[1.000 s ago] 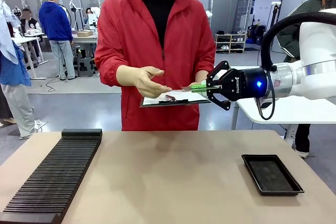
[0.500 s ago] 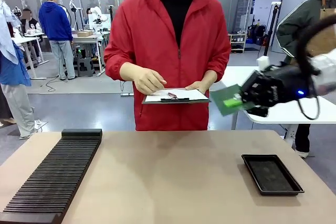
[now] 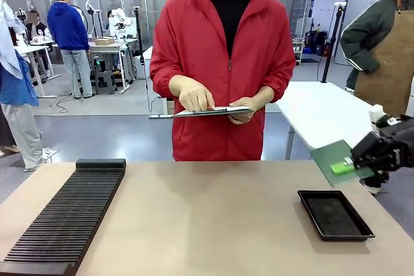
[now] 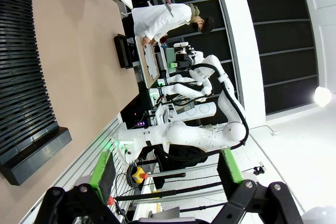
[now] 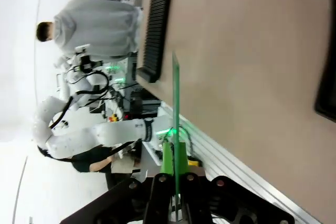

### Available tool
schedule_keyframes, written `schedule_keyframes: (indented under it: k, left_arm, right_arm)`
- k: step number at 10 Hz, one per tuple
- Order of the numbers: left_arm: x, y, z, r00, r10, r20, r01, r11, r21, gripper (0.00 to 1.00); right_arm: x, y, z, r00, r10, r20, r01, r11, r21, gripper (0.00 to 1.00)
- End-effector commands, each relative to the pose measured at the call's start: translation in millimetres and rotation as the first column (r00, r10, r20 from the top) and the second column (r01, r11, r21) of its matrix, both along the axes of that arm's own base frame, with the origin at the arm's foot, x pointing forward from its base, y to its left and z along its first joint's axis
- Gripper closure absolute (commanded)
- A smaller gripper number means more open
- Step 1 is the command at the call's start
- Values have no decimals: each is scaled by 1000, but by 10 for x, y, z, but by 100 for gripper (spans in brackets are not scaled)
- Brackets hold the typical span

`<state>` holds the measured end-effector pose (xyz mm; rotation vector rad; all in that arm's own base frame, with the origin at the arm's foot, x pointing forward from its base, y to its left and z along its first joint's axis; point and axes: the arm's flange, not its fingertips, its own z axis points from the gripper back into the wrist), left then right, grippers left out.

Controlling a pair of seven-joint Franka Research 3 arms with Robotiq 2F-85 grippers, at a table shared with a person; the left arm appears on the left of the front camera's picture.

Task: Inspect the PCB.
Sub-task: Place the Blank PCB in the ESD tray.

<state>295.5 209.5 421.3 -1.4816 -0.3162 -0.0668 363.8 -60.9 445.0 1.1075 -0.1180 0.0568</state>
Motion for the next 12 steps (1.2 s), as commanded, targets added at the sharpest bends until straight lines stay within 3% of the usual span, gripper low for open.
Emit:
schedule_keyframes:
  k: [1, 4, 5, 9, 11, 12]
  left_arm:
    - [-12, 0, 47, 1000, 0, -9, 0, 1000, 9, 0]
    - [-12, 0, 47, 1000, 0, -9, 0, 1000, 9, 0]
    - [-12, 0, 47, 1000, 0, -9, 0, 1000, 9, 0]
    - [-12, 0, 47, 1000, 0, -9, 0, 1000, 9, 0]
    - [-12, 0, 47, 1000, 0, -9, 0, 1000, 9, 0]
    - [-12, 0, 47, 1000, 0, -9, 0, 1000, 9, 0]
  right_arm:
    - [36, -104, -195, 996, -61, 59, 64, 996, -56, 98]
    - [13, -77, -368, 997, -45, 60, 53, 990, -129, 98]
    - [38, -175, -286, 997, -66, 38, 69, 995, -74, 98]
    - [32, -177, -324, 997, -66, 41, 70, 994, -87, 98]
    - [311, -111, -598, 1000, -6, 31, 12, 975, -224, 98]
    - [399, -118, -693, 1000, 6, 27, 0, 976, -218, 98]
